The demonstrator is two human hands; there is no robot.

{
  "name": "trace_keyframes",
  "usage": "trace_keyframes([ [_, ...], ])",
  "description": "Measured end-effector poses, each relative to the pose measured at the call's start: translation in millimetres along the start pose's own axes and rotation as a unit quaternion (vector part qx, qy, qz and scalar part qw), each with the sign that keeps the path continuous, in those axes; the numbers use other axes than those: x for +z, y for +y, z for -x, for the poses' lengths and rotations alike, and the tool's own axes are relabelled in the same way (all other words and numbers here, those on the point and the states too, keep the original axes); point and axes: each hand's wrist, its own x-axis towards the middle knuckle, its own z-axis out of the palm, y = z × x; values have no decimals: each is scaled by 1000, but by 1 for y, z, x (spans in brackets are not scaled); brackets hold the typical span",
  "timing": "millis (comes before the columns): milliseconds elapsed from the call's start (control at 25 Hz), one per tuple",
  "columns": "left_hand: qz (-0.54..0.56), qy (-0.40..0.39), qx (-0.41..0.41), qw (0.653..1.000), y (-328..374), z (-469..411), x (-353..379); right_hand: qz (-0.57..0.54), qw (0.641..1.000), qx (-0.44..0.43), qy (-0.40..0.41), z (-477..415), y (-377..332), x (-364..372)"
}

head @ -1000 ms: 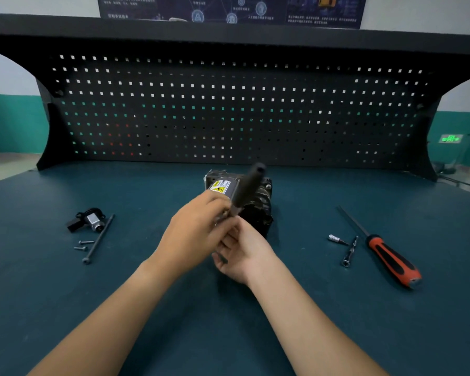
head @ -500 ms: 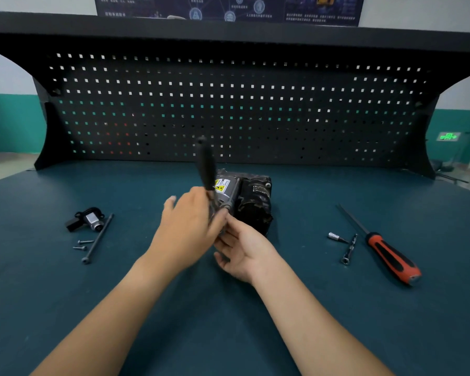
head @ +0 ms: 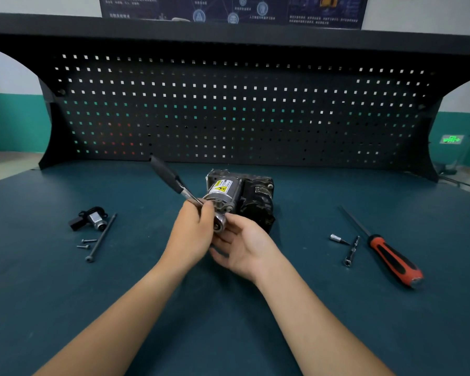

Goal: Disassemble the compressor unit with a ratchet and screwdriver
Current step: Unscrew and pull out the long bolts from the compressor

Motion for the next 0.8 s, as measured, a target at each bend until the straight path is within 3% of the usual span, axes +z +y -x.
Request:
trace_keyframes([
  [120, -163, 10, 148, 975, 1, 8, 0, 6, 1000, 11, 18, 0, 0, -2],
  [200, -286, 15, 311, 906, 5, 13, 2, -11, 1000, 17, 24, 1, 0, -2],
  [280, -314, 20, 413, 854, 4, 13, 1, -23, 999, 20, 25, 2, 1, -1],
  [360, -259, 10, 373, 891, 6, 14, -5, -17, 1000, 15, 22, 1, 1, -1],
  [480, -89, 51, 194, 976, 4, 10, -8, -2, 1000, 6, 11, 1, 1, -1],
  [560, -10, 78, 87, 993, 3, 1, -8, -4, 1000, 4, 5, 0, 1, -1],
  [640, 17, 76, 34, 996, 1, -3, -8, -5, 1000, 5, 15, 1, 1, 0],
  [720, -32, 67, 95, 993, 1, 1, -7, -8, 999, 8, 36, 1, 1, 0],
  [800, -138, 52, 263, 954, 4, 9, -6, 1, 998, 10, 55, 1, 0, 0],
])
